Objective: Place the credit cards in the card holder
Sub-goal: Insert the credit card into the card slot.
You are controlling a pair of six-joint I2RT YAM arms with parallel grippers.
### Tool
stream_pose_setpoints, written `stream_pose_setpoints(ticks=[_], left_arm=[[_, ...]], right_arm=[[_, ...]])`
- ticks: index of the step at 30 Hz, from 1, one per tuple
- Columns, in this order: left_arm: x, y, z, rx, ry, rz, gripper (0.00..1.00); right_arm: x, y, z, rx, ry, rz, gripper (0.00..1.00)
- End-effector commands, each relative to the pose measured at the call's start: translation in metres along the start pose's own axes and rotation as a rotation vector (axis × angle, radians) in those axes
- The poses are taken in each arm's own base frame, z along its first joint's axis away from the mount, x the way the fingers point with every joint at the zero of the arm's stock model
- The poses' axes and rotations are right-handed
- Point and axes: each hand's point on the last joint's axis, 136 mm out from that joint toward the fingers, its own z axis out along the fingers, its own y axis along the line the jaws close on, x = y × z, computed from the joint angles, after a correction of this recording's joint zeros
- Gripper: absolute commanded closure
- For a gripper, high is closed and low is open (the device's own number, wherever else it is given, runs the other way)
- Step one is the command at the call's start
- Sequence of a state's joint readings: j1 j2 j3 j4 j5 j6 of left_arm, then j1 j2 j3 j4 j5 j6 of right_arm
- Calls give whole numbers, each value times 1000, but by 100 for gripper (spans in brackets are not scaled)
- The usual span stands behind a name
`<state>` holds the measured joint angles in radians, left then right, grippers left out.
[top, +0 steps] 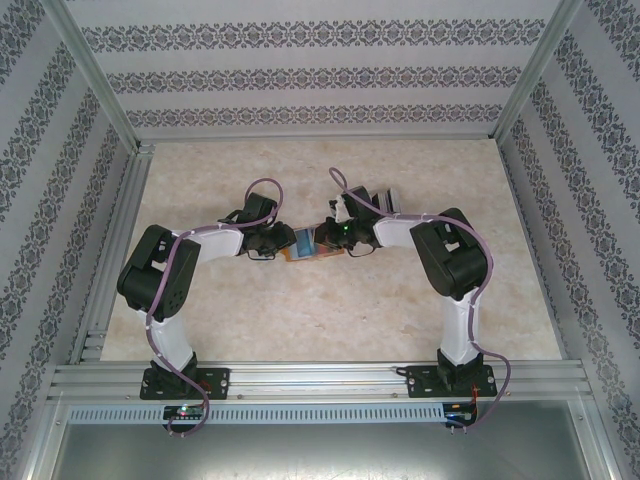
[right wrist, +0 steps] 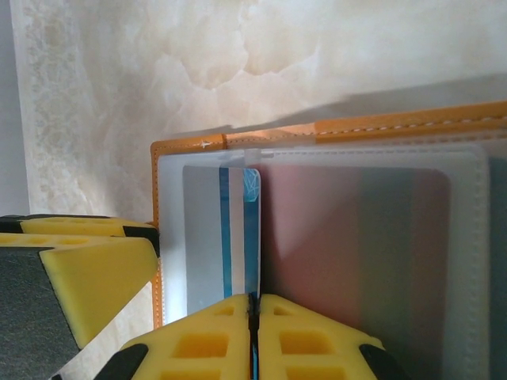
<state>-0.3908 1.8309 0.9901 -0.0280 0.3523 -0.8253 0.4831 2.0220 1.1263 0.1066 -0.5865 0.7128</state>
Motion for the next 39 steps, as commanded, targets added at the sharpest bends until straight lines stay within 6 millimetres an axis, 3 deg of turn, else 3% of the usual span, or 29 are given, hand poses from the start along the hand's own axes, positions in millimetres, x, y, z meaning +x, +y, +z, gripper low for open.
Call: stream_pose_setpoints(ticks=[1, 24, 39], left_arm=[[14, 2, 3, -8, 24, -6, 71], [17, -7, 6, 9, 22, -7, 71], [9, 5, -7, -56, -16, -10, 70]], right_arm=[[9, 3, 4, 17, 0, 0, 89], [18, 24, 20, 25, 40, -79, 84], [-6, 45, -20, 139, -43, -262, 67]])
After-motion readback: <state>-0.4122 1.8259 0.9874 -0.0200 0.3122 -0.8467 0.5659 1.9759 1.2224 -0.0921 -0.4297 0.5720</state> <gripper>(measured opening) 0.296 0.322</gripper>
